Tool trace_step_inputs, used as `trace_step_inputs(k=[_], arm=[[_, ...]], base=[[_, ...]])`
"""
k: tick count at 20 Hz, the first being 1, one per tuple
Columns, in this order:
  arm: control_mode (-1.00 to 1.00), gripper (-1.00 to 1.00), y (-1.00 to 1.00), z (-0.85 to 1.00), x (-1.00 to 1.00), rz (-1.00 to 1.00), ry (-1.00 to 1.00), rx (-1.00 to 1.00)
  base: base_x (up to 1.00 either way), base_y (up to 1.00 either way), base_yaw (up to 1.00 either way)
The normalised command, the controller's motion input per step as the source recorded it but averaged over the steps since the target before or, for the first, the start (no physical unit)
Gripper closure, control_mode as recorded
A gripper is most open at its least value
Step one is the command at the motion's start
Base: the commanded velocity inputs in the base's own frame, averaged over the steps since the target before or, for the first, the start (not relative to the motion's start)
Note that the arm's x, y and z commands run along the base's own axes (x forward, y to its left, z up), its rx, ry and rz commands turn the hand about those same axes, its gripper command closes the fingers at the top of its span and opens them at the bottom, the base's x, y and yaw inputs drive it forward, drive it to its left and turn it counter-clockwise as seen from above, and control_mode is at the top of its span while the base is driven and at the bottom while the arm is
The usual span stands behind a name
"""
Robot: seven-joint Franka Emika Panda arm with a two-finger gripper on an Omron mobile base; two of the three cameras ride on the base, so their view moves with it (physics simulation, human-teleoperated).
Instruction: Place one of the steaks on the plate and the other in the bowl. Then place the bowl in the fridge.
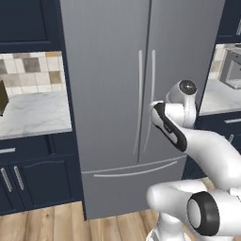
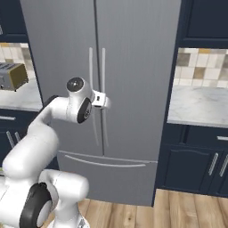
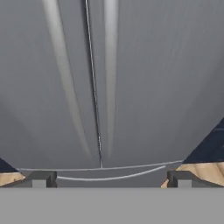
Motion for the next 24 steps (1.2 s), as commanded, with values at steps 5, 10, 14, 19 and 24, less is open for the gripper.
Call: trace_step_inputs(k=[5, 10, 14, 19, 24], arm=[[-1.00, -1.00, 0.00, -0.04, 0.97, 0.01, 0.00, 0.00], [-1.00, -1.00, -0.11, -0.16, 0.76, 0.00, -0.02, 0.00], [-1.00, -1.00, 0.00, -0.15, 0.62, 0.00, -0.04, 0.00], [-1.00, -1.00, 0.00, -0.07, 0.48, 0.00, -0.10, 0.00], [-1.00, 1.00, 0.00, 0.00, 0.55, 0.01, -0.01, 0.00]], base=[[0.00, 0.00, 0.00], [0.00, 0.00, 0.00], [0.00, 0.00, 0.00], [0.00, 0.00, 0.00], [0.00, 0.00, 0.00]])
